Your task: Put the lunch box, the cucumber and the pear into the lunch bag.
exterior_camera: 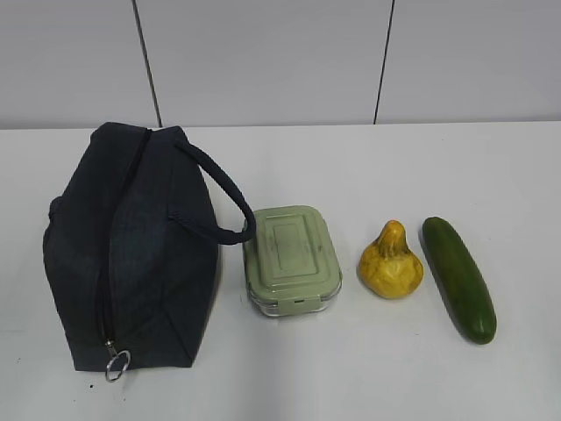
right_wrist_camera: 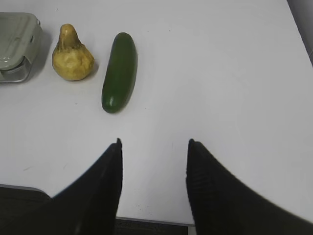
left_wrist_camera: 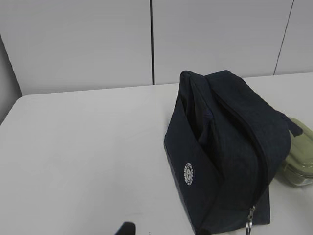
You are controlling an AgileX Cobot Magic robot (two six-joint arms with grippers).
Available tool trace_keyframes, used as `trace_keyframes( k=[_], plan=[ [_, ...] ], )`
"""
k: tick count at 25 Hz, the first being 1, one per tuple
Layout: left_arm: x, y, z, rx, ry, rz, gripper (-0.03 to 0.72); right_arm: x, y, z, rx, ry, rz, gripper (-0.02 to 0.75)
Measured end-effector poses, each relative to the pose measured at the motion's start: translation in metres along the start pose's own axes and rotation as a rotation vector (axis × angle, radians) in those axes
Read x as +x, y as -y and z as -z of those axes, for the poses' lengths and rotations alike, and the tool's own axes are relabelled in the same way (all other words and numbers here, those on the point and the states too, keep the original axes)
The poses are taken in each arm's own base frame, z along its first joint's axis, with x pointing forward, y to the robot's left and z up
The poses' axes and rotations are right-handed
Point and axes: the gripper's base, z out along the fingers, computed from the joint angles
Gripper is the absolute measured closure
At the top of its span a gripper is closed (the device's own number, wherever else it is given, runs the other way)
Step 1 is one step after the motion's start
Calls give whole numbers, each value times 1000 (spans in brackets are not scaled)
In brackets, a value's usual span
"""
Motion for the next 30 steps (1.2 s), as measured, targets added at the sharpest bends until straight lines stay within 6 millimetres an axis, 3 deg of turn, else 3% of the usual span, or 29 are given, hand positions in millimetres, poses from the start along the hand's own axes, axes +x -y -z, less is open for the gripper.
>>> trace_keyframes(
  k=[9,17,24,28,29,30],
  plan=[
    [0,0,0,0,0,0,450,-3,0,-2,-1,-18,1,384],
    [0,0,0,0,0,0,450,-48,2,-15,-8,-92,7,300],
    [0,0,0,0,0,0,450,-89,2,-48,-31,-198,9,297],
    [0,0,0,0,0,0,450,-110,-2,-74,-90,-289,40,297],
    [0,0,0,0,0,0,450,-120,-4,-89,-124,-335,43,295],
    [0,0,0,0,0,0,450,-120,-4,-89,-124,-335,43,295]
  ],
)
